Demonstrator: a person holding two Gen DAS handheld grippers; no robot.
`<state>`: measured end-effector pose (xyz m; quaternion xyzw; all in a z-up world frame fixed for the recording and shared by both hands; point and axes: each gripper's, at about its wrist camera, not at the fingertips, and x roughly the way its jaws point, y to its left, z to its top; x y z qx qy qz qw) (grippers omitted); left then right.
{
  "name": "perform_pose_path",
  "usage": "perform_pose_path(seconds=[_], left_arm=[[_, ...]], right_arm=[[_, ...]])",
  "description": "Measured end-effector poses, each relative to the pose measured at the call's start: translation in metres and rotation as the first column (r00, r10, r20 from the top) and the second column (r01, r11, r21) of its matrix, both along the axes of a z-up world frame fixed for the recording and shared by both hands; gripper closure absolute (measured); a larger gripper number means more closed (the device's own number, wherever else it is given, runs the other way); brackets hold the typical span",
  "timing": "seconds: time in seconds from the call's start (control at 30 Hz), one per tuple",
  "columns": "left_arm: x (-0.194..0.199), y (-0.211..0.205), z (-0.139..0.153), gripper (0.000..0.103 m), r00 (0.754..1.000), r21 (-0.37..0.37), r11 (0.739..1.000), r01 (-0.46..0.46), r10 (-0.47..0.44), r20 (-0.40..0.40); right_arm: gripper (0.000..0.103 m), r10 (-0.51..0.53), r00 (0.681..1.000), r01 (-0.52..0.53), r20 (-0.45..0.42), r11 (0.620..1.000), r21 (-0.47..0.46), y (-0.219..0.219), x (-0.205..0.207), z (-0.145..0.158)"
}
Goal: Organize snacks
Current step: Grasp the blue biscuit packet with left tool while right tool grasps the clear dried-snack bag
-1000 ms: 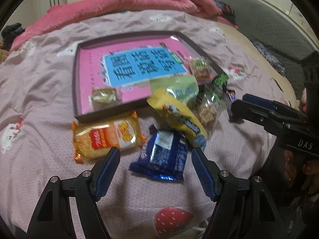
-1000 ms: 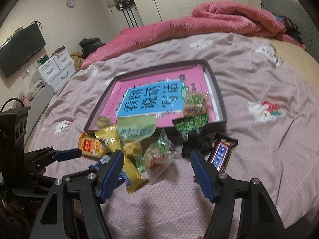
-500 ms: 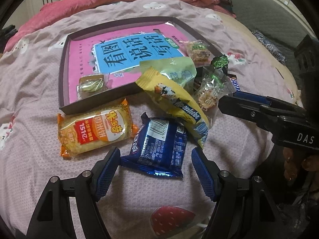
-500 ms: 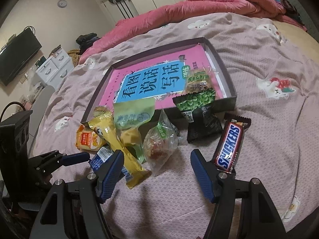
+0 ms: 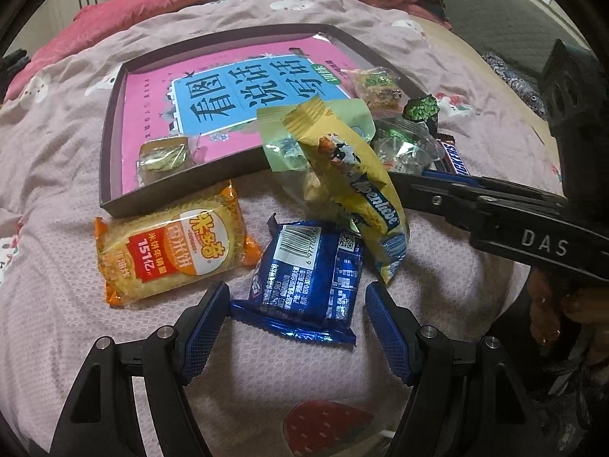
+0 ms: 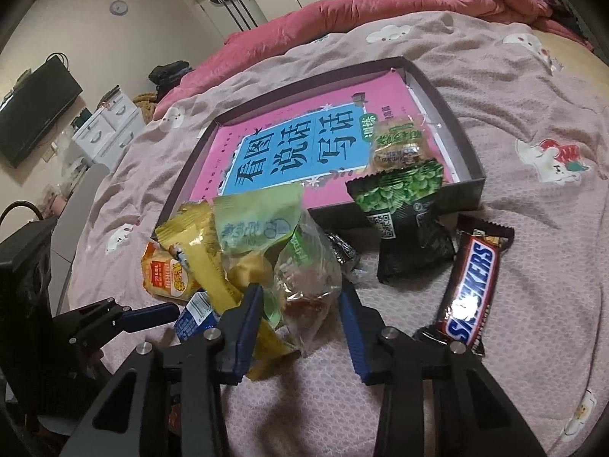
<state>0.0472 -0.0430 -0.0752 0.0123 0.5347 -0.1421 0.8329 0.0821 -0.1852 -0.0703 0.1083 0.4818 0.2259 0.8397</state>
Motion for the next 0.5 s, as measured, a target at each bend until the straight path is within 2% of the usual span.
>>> perform_pose_path(seconds=[0.17,0.5], left_arm=[[0.002,-0.002,-0.003,0.027,1.0,-0.005,1.0,-0.002,0.002,-0.003],[0.009,-0.008,-0.011,0.028,0.999,-0.033,0.999,-0.022,0.021,-0.025]], right_arm=[[0.072,-0.008,1.0,0.008,-0.004,1.0,0.021,-0.002,0.003,-0.004],[0.072,-0.034,0.997,0.032,0.07,0.999,0.023,-0.018,-0.007,0.015]])
